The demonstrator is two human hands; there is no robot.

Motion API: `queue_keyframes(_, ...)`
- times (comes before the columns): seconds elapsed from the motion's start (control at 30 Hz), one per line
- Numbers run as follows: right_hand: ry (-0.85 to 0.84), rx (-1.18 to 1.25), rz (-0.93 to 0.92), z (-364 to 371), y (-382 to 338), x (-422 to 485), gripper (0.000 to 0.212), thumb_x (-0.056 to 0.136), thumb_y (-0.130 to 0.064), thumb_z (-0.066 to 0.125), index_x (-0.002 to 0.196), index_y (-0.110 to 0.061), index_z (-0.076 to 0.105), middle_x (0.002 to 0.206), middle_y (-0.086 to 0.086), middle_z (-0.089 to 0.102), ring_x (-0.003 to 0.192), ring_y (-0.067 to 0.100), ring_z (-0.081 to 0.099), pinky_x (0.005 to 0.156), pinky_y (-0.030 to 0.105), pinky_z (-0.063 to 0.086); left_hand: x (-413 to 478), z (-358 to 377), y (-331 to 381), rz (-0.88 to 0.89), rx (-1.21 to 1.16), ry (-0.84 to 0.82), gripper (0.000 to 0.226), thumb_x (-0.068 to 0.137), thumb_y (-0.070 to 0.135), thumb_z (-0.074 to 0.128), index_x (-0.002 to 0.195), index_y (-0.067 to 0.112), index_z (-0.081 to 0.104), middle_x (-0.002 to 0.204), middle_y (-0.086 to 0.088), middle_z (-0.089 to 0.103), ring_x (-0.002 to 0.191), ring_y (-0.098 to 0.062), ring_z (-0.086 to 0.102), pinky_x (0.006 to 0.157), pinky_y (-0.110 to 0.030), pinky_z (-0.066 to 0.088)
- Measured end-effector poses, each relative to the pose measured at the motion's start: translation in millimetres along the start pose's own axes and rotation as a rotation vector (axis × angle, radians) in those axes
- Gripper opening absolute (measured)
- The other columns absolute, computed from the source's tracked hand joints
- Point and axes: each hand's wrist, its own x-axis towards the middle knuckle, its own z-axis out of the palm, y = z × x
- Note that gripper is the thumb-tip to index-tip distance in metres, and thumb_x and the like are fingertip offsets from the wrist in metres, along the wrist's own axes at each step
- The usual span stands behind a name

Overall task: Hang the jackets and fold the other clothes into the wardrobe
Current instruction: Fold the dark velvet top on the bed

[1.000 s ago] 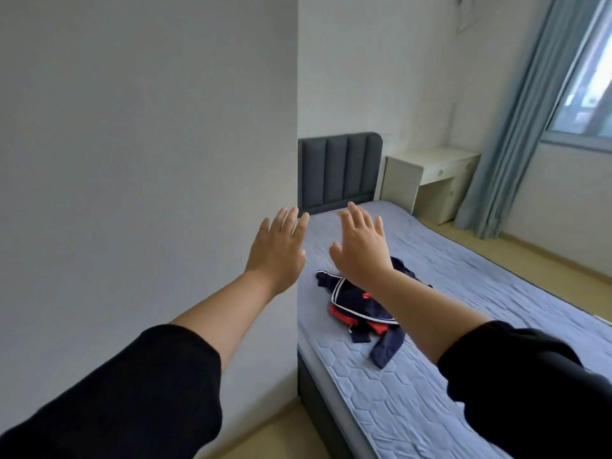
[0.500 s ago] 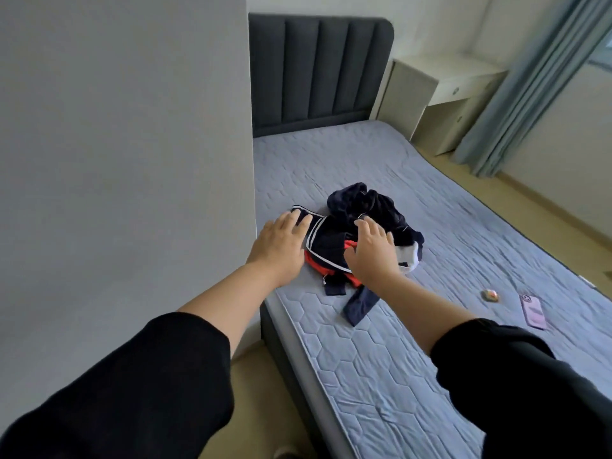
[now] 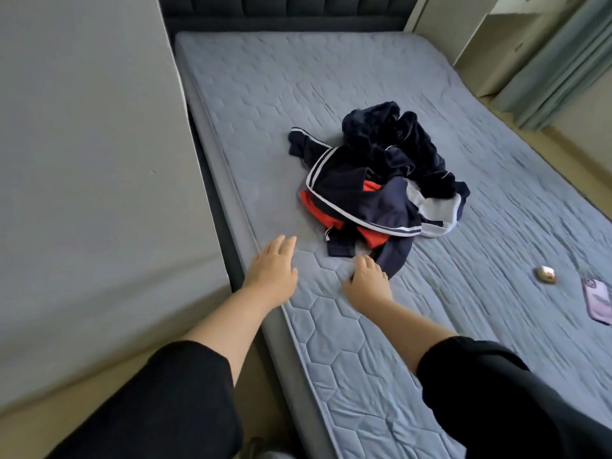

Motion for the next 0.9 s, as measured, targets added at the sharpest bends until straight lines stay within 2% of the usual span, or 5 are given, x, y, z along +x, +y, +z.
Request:
queue_keyframes(0.2, -0.116, -0.088, 0.087, 103, 57, 55, 0.067, 0.087, -0.034, 0.055, 0.145, -0.021, 0.025, 0.157, 0.007, 0.014, 0.142, 0.027, 0.019, 0.112, 0.050, 0.024, 42, 115, -50, -0.033, 0.019, 0.001, 0.061, 0.099, 0.028, 0.039, 0.152, 0.018, 0.010, 0.160, -0.005, 0.009, 0.145, -0.023, 0.013, 0.116, -0.039, 0.020)
queue_keyframes(0.33, -0.166, -0.043, 0.068, 166, 89, 76, 0.077, 0.085, -0.028, 0.053, 0.151, -0.028, 0.015, 0.161, 0.002, 0.003, 0.146, 0.025, 0.006, 0.115, 0.049, 0.019, 83, 182, -51, -0.002, 0.077, 0.065, 0.061, 0.099, 0.030, 0.038, 0.152, 0.018, 0.011, 0.159, -0.005, 0.011, 0.146, -0.021, 0.008, 0.117, -0.040, 0.016)
queue_keyframes(0.53, -0.012, 0.000, -0.042, 189, 100, 114, 0.076, 0.069, -0.023, 0.052, 0.141, -0.028, 0.028, 0.154, 0.002, 0.017, 0.137, 0.030, 0.015, 0.114, 0.048, 0.020, 103, 256, -26, -0.195, 0.187, 0.257, 0.061, 0.098, 0.038, 0.037, 0.152, 0.023, 0.013, 0.161, -0.004, 0.003, 0.147, -0.023, -0.003, 0.116, -0.048, 0.007)
queue_keyframes(0.77, -0.035, -0.052, -0.296, 156, 131, 125, 0.055, 0.082, -0.030, 0.054, 0.135, -0.024, 0.043, 0.129, 0.006, 0.045, 0.119, 0.031, 0.036, 0.096, 0.040, 0.039, 87, 296, 15, -0.290, 0.078, 0.277, 0.069, 0.095, 0.045, 0.038, 0.153, 0.024, 0.006, 0.161, -0.003, 0.001, 0.147, -0.020, -0.003, 0.116, -0.046, 0.004)
queue_keyframes(0.9, 0.324, -0.079, -0.375, 131, 124, 120, 0.028, 0.084, -0.021, 0.050, 0.109, -0.010, 0.057, 0.107, 0.013, 0.060, 0.101, 0.035, 0.051, 0.077, 0.039, 0.039, 75, 298, 8, -0.261, 0.118, 0.250, 0.068, 0.097, 0.048, 0.033, 0.153, 0.024, 0.003, 0.161, -0.001, -0.004, 0.147, -0.019, -0.004, 0.117, -0.044, 0.004)
